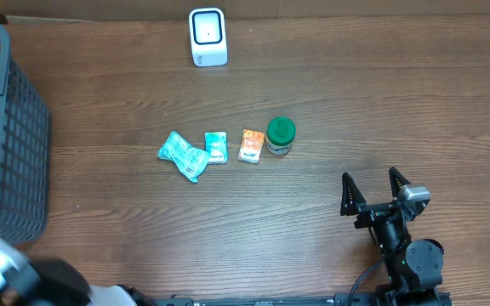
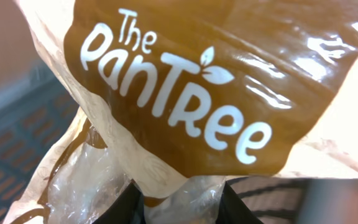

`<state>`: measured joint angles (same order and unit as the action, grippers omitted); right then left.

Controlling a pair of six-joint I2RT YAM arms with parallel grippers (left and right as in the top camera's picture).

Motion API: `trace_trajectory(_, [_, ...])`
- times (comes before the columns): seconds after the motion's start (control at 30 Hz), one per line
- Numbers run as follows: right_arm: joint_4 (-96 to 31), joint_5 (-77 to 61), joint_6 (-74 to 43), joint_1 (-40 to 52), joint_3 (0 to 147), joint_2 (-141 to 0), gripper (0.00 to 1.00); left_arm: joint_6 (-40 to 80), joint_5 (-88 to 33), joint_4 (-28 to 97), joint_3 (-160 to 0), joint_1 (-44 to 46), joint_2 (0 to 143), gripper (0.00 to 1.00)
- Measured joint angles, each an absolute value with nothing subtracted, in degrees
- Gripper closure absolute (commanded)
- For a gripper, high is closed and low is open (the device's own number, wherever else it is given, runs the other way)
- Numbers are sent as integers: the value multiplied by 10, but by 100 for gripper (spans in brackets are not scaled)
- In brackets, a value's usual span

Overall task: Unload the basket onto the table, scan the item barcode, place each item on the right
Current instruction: 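Carry the PanTree pouch out and drop it left of the snack bag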

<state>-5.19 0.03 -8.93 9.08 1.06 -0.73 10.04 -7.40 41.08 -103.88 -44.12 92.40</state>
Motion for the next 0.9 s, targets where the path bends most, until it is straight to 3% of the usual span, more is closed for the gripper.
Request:
trace_trajectory(0.2, [-51,1,-89,91,11,-7,0,128,-129,448,-1049,-390,777,96])
trace_trajectory(0.37, [-52,0,-89,91,11,-7,0,130,-150,588,-1053,-255,736,96])
trace_trajectory(0.5, [-52,0,-89,91,11,-7,0,118,-128,648,-1014,-115,778,96])
trace_trajectory(0.63, [-51,1,-90,91,11,-7,0,117,-84,654,-953,-42,851,96])
trace_trajectory(0.9, [-52,1,-89,91,11,-7,0,119,0,637,-882,-21,995,96])
